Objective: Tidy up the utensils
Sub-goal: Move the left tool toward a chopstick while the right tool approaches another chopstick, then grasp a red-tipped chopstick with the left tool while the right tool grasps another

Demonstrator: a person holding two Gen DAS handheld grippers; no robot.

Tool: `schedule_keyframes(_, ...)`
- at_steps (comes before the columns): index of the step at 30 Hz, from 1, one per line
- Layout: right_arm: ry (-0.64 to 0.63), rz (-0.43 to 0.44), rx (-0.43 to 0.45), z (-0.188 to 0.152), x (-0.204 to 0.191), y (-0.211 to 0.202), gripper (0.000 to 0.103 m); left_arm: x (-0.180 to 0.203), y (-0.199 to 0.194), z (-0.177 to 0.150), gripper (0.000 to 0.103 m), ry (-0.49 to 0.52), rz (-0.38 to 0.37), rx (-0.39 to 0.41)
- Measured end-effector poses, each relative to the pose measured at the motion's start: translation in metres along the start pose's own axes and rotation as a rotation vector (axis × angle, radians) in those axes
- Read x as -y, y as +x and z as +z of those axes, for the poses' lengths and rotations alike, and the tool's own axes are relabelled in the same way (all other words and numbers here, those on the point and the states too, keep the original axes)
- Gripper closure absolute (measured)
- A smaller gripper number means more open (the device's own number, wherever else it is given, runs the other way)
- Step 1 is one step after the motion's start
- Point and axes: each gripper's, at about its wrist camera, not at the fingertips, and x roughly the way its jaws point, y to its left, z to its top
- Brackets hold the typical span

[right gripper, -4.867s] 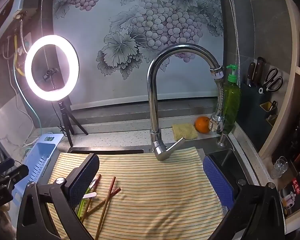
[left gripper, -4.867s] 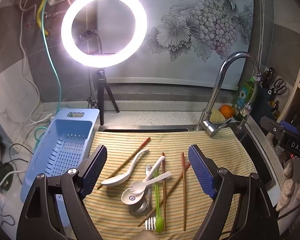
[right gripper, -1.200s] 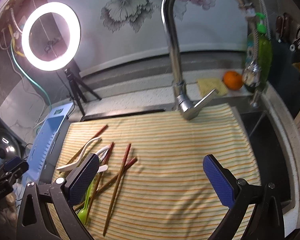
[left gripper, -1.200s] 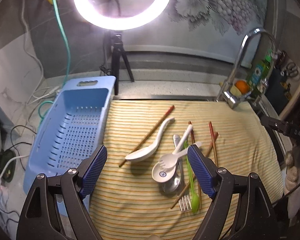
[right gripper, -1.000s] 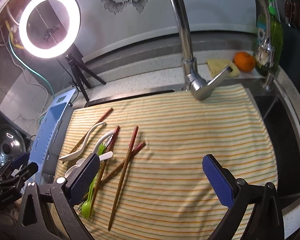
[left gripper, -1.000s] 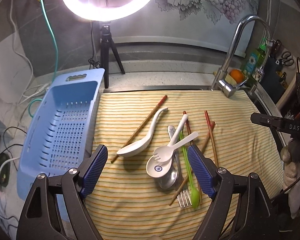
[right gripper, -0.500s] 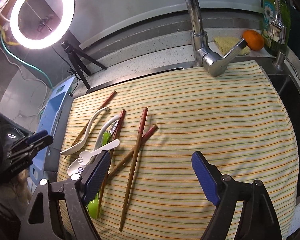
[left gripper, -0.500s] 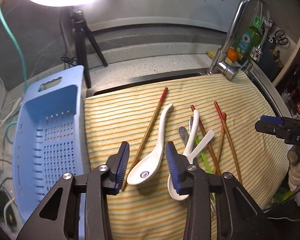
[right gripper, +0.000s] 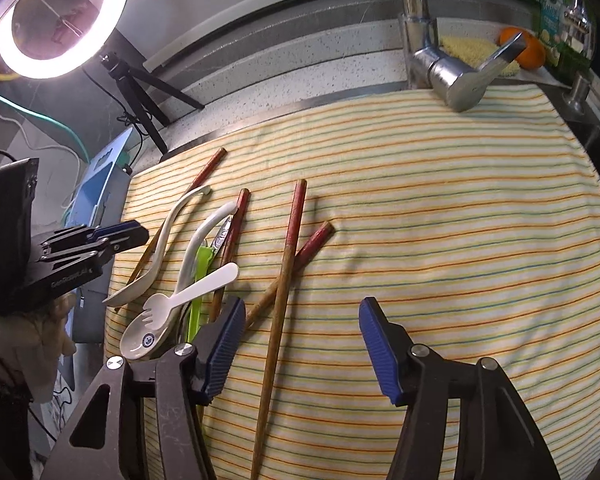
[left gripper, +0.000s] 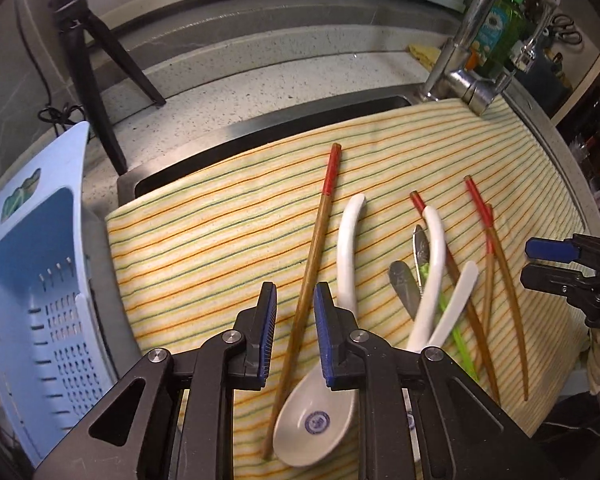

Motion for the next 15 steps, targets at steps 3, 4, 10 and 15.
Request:
schedule_keyframes(3,0.003,0.001,-0.014,0.0,-0.001,0.006,0.054,0.003,0.008,0.001,0.086,0.022,-0.001,-0.025)
schedule_keyframes(4,0.001,-0.002,-0.015,0.0,-0.002,0.007,0.055,0.004,0.011,0.002,0.086,0.031,0.002,-0.03)
schedule_keyframes(10,-0.02,-0.032,-0.021,0.005,-0.008,0.016,0.06,0.006,0.017,0.008,0.086,0.059,0.015,-0.041)
schedule_keyframes(15,-0.074,-0.085,-0.029,0.007,-0.016,0.022,0.065,0.01,0.019,0.008,0.088,0.079,0.044,-0.035)
